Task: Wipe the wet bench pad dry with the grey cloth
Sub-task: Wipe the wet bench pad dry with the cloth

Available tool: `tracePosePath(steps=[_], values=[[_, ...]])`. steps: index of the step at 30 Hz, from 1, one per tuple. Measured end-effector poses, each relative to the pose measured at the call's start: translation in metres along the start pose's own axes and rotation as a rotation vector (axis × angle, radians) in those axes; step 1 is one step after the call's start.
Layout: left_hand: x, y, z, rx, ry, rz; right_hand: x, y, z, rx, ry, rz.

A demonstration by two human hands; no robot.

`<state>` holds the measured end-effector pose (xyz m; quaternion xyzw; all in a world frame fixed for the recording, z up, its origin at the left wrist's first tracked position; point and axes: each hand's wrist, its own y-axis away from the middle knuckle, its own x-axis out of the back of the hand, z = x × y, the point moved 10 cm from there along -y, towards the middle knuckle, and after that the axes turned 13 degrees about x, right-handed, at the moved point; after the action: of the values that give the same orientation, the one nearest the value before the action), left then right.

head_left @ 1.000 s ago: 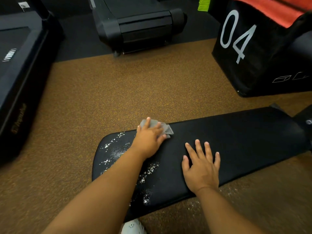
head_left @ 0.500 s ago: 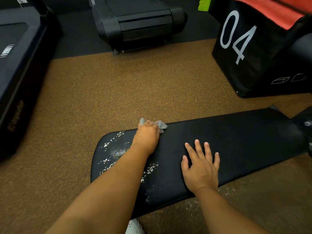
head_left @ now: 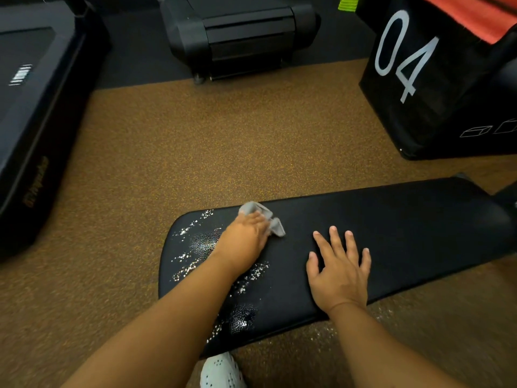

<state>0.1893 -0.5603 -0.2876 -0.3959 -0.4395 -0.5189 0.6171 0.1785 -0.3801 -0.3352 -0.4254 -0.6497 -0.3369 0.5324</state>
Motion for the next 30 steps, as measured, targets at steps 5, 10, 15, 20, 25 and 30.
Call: tracePosePath(steps=[5, 10, 15, 20, 25, 30], values=[[-0.013, 0.005, -0.044, 0.073, -0.231, -0.069, 0.001, 0.000, 0.000, 0.003, -0.003, 0.007], [-0.005, -0.003, -0.025, 0.268, -0.113, -0.017, 0.002, 0.000, -0.001, 0.001, 0.001, -0.003], [-0.026, 0.023, 0.018, -0.007, -0.147, -0.067, 0.002, 0.001, -0.001, 0.003, 0.001, -0.006], [-0.001, 0.007, -0.041, 0.304, -0.188, -0.003, 0.003, 0.001, -0.001, 0.007, -0.025, -0.018], [0.016, 0.022, 0.028, 0.055, -0.016, 0.010, 0.003, 0.001, -0.001, 0.005, -0.033, -0.020], [-0.016, 0.056, 0.005, -0.048, -0.141, -0.140, 0.004, 0.001, -0.002, 0.006, -0.026, -0.010]])
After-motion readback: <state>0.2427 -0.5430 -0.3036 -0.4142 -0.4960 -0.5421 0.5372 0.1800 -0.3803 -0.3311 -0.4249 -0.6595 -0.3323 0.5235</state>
